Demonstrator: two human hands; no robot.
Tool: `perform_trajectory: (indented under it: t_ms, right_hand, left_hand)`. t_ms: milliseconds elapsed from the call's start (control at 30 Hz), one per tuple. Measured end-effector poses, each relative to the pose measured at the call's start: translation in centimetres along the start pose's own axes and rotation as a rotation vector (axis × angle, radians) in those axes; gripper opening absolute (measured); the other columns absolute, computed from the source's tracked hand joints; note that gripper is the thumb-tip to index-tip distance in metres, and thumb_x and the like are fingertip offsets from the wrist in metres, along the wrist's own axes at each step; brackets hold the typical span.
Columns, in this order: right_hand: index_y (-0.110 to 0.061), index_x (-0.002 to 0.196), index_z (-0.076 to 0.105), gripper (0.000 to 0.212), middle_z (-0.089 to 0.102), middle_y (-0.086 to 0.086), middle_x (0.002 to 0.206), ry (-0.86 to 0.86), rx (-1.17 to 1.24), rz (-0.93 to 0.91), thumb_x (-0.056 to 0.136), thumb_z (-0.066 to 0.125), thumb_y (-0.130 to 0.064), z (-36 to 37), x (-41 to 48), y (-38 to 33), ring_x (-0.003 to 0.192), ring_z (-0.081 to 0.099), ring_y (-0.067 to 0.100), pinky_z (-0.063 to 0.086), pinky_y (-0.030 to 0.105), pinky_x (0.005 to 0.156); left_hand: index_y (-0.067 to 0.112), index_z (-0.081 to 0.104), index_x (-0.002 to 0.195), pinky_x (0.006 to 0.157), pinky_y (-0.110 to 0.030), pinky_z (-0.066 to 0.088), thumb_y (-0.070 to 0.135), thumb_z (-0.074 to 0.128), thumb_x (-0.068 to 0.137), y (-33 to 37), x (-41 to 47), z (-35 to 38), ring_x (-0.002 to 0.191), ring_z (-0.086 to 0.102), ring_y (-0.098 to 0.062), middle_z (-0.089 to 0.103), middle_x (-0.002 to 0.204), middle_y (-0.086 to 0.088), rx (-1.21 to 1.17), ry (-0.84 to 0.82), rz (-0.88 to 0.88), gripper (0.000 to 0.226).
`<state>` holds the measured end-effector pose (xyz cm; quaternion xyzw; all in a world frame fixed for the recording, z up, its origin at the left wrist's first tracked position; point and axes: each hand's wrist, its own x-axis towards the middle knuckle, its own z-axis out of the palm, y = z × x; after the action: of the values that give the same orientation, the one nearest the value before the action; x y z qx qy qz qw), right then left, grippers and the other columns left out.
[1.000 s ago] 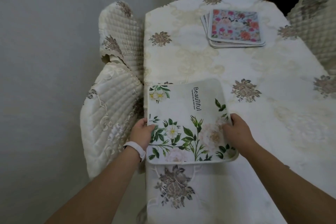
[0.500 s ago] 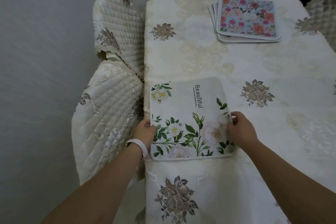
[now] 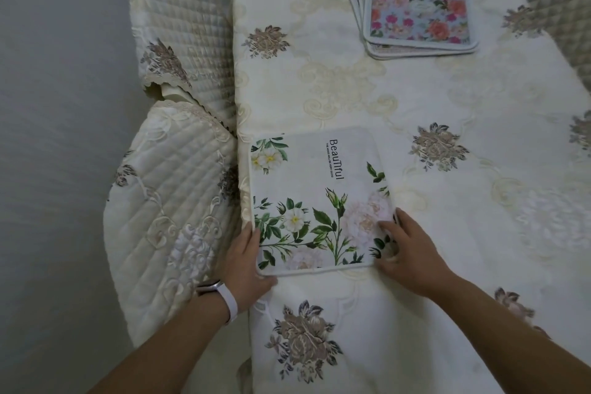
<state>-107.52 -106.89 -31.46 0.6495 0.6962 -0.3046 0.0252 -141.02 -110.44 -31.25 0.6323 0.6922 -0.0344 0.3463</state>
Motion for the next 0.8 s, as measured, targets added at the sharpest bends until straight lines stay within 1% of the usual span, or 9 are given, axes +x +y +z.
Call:
perform_trajectory:
  t_ms: [67, 133, 200, 333, 467, 533, 633, 733, 800]
  right_hand:
    - [-0.023, 0.144, 0.043, 0.09, 0.021, 0.013, 0.158, -0.028, -0.007, 0.0, 0.066, 0.078, -0.051, 0.3, -0.3, 0.2, 0.143, 0.024, 0.032, 0.028, 0.042, 0.115]
    - [-0.024, 0.143, 0.043, 0.093, 0.023, 0.012, 0.156, -0.031, -0.012, -0.012, 0.06, 0.069, -0.058, 0.4, -0.3, 0.4, 0.138, 0.031, 0.034, 0.033, 0.045, 0.112]
    - [-0.024, 0.143, 0.043, 0.091, 0.023, 0.012, 0.156, -0.03, -0.014, -0.032, 0.062, 0.069, -0.056, 0.5, -0.3, 0.4, 0.135, 0.033, 0.035, 0.033, 0.045, 0.111]
    - [-0.024, 0.144, 0.04, 0.087, 0.017, 0.01, 0.16, -0.012, -0.02, -0.059, 0.069, 0.077, -0.046, 0.7, -0.4, 0.4, 0.139, 0.027, 0.032, 0.026, 0.044, 0.115]
    - [-0.019, 0.141, 0.046, 0.084, 0.023, 0.011, 0.158, 0.013, -0.002, -0.08, 0.068, 0.081, -0.044, 0.7, -0.5, 0.7, 0.14, 0.029, 0.03, 0.026, 0.042, 0.114]
    - [-0.017, 0.139, 0.049, 0.085, 0.026, 0.012, 0.157, 0.03, 0.007, -0.088, 0.066, 0.081, -0.046, 0.6, -0.6, 0.9, 0.141, 0.03, 0.031, 0.026, 0.041, 0.113]
    - [-0.02, 0.142, 0.045, 0.088, 0.023, 0.011, 0.158, 0.011, -0.02, -0.086, 0.067, 0.075, -0.054, 0.3, -0.6, 0.8, 0.142, 0.027, 0.03, 0.023, 0.039, 0.114]
    - [-0.023, 0.142, 0.041, 0.084, 0.025, 0.009, 0.155, -0.062, -0.068, -0.097, 0.07, 0.065, -0.059, -0.6, -0.5, 0.5, 0.137, 0.032, 0.028, 0.032, 0.038, 0.113]
    - [-0.021, 0.137, 0.046, 0.069, 0.037, 0.005, 0.144, -0.084, -0.078, -0.102, 0.077, 0.06, -0.053, -1.9, -0.5, -0.1, 0.126, 0.045, 0.026, 0.043, 0.035, 0.101]
  left_hand:
    - [0.017, 0.004, 0.153, 0.117, -0.031, 0.016, 0.05, 0.071, 0.077, -0.3, 0.0, 0.0, 0.147, 0.004, -0.017, -0.007, 0.161, 0.004, 0.001, 0.016, 0.012, 0.107]
    - [0.017, 0.006, 0.153, 0.116, -0.031, 0.02, 0.048, 0.074, 0.076, -0.5, 0.0, 0.0, 0.147, 0.009, -0.017, -0.003, 0.161, 0.004, -0.025, 0.038, 0.016, 0.107]
    - [0.016, 0.005, 0.153, 0.116, -0.031, 0.022, 0.045, 0.075, 0.076, -0.6, -0.1, 0.1, 0.146, 0.011, -0.016, -0.001, 0.161, 0.004, -0.046, 0.061, 0.023, 0.107]
    - [0.017, 0.001, 0.153, 0.114, -0.029, 0.022, 0.046, 0.072, 0.079, -0.6, -0.1, 0.1, 0.146, 0.008, -0.014, -0.004, 0.161, 0.005, -0.041, 0.066, 0.024, 0.107]
    - [0.016, 0.003, 0.153, 0.114, -0.028, 0.023, 0.046, 0.072, 0.078, -0.7, -0.1, 0.0, 0.146, 0.009, -0.013, -0.004, 0.161, 0.006, -0.044, 0.053, 0.021, 0.106]
    - [0.016, 0.005, 0.153, 0.113, -0.029, 0.024, 0.045, 0.073, 0.078, -0.6, -0.1, 0.1, 0.146, 0.01, -0.014, -0.005, 0.161, 0.005, -0.045, 0.052, 0.021, 0.105]
    - [0.017, 0.012, 0.152, 0.114, -0.031, 0.022, 0.044, 0.076, 0.075, -0.4, -0.1, -0.1, 0.146, 0.01, -0.017, -0.002, 0.161, 0.002, -0.06, 0.038, 0.02, 0.104]
    - [0.021, 0.023, 0.15, 0.114, -0.038, 0.025, 0.054, 0.079, 0.065, 0.0, -0.1, -0.7, 0.145, 0.015, -0.022, 0.006, 0.16, -0.001, -0.109, 0.046, 0.013, 0.107]
    - [0.019, 0.032, 0.147, 0.113, -0.041, 0.026, 0.057, 0.075, 0.068, 0.9, -0.4, -1.5, 0.143, 0.02, -0.024, 0.016, 0.158, -0.004, -0.109, 0.119, 0.019, 0.097]
